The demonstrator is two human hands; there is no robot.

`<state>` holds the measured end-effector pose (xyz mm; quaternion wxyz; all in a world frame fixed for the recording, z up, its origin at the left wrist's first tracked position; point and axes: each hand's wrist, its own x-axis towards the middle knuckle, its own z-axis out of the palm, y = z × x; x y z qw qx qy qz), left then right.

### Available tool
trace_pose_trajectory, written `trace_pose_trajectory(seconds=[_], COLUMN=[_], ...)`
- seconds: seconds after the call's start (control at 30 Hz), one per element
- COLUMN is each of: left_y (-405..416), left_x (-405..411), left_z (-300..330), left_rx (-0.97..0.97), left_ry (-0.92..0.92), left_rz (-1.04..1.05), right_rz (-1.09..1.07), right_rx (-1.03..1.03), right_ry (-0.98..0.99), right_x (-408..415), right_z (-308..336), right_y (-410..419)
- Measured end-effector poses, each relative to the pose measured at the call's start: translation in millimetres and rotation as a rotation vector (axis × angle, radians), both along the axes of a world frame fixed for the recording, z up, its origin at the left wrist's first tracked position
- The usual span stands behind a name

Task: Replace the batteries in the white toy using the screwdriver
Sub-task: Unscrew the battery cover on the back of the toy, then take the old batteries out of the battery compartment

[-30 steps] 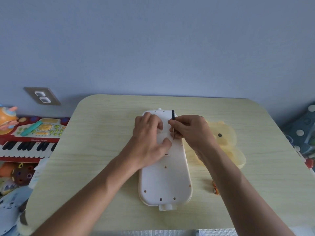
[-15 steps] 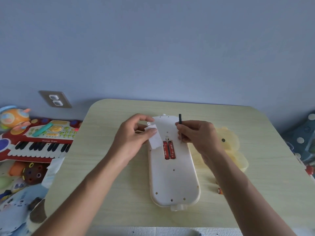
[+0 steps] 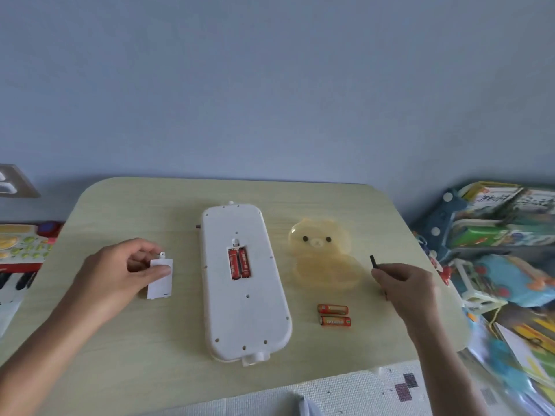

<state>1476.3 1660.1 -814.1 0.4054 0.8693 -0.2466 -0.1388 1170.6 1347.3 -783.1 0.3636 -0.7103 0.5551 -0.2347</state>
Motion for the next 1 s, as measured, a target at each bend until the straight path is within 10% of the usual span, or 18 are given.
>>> trace_pose_trajectory(seconds=[1.0], left_y=[-1], left_x=[-19], left_z=[10], left_rx=[0.032], left_ry=[-0.130], left_rz=[0.022], right_rz=[-0.014], right_rx=[-0.315], right_ry=[0.193], right_x=[-2], right_z=[-29], right_y=[15])
